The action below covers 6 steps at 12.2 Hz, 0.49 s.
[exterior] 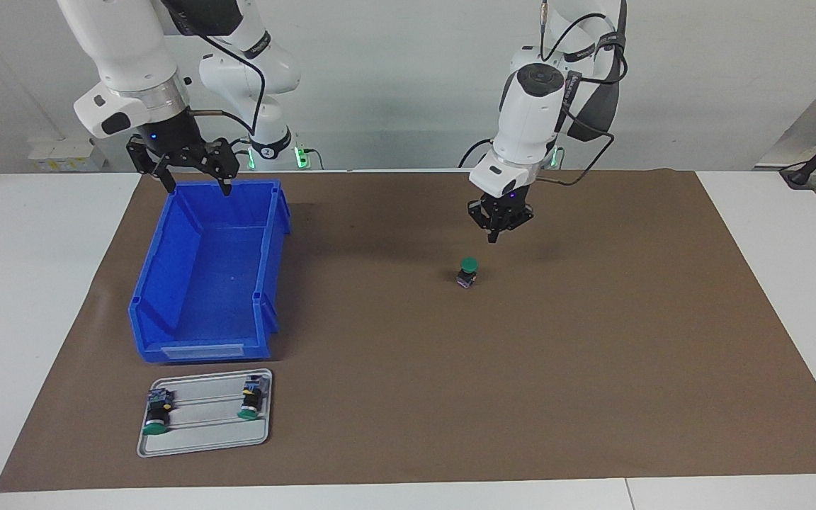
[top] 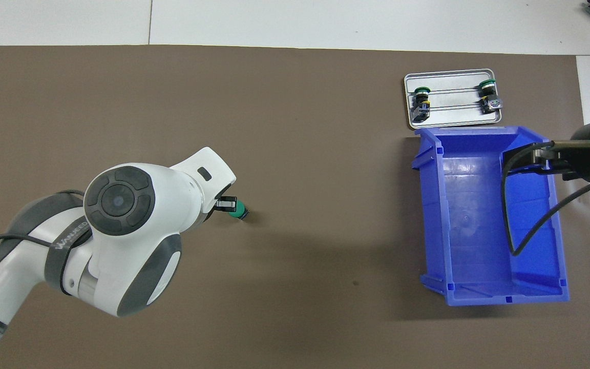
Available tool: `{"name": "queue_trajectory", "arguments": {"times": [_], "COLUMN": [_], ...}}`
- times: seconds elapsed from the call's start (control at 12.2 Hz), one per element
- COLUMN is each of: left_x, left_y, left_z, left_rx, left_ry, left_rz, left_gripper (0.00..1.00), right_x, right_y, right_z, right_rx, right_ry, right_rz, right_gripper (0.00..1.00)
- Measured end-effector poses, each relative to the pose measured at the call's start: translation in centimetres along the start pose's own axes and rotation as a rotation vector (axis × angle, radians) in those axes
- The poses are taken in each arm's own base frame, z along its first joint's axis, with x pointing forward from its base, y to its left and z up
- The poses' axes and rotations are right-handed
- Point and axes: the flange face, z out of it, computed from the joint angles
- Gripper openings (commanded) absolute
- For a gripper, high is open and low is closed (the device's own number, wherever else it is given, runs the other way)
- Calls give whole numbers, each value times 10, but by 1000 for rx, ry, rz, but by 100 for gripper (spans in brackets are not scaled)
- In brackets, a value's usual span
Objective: Place and press button with both arms
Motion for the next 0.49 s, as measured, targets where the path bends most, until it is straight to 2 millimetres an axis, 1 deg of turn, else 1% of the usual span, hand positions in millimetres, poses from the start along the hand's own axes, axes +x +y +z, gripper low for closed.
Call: {"name": "queue_trajectory", "arguments": {"times": [0.25, 0.49], "left_x": [1, -2], "left_y": [5, 3], "left_z": [21, 32], "left_rx": [-5, -12], "left_ry": [15, 31], "left_rz": [-1, -2], "left_gripper": [0, 0], "right_x": [0, 0], "right_y": [0, 0], "right_z": [0, 0], "right_rx": [0, 0], "right_ry": [0, 0], "right_rz": [0, 0], "right_gripper": [100, 100]}}
